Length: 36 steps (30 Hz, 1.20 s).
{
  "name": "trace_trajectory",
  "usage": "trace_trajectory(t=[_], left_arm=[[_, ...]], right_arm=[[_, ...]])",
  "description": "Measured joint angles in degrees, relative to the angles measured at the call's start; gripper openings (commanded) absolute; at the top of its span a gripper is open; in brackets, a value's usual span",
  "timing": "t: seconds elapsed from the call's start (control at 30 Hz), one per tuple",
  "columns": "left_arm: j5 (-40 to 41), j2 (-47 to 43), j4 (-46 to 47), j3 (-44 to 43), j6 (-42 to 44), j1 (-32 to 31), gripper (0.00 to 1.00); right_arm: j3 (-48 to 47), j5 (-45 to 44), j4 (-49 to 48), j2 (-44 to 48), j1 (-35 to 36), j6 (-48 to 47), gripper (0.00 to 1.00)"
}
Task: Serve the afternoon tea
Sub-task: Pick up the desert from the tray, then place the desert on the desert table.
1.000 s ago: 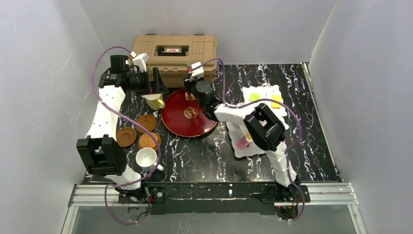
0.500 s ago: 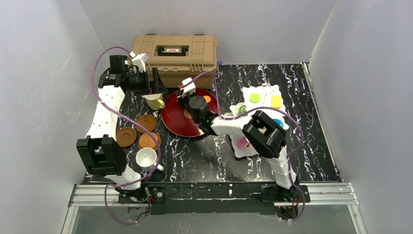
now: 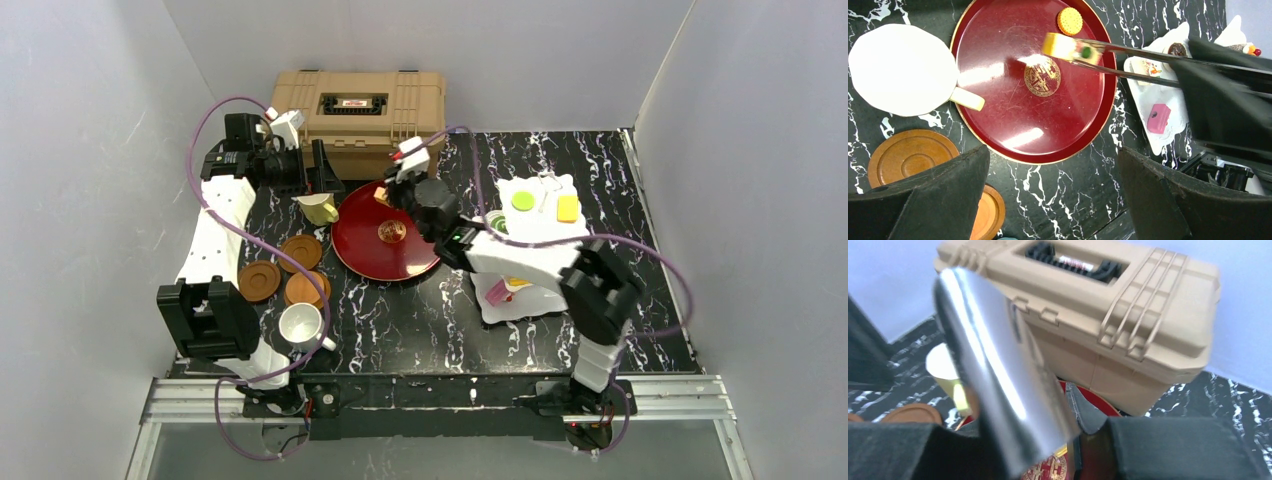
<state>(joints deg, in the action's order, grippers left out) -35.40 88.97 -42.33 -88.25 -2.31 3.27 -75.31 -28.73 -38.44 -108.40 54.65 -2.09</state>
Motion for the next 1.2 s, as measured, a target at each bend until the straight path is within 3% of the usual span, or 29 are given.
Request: trace_trajectory(t=[0.37,0.53,0.73,0.97,1.2], left_arm=[[-1.2,0.0,-0.6,-0.8,0.2,0.0,0.98],[-1.5,0.0,-1.7,-1.6,0.3,0.0,0.98],[-1.5,0.0,-2.4,-3.3,0.8,0.0,0.98],[-1.6,0.0,-2.9,-3.8,1.0,0.0,0.98],[-1.6,0.0,-3.4,-5.6,1.3,0.0,0.98]], right_arm=[[12.9,8.3,21.2,41.8,0.0,6.3,0.21],[15.2,9.0,37.7,53.6,0.0,9.2,0.21],[14.5,8.9,56.8,60.5,0.0,13.0,0.22],[6.4,5.9,77.6,61.6,0.0,17.0,0.22],[8.5,-0.5,85.7,65.0,0.0,21.6,0.22]])
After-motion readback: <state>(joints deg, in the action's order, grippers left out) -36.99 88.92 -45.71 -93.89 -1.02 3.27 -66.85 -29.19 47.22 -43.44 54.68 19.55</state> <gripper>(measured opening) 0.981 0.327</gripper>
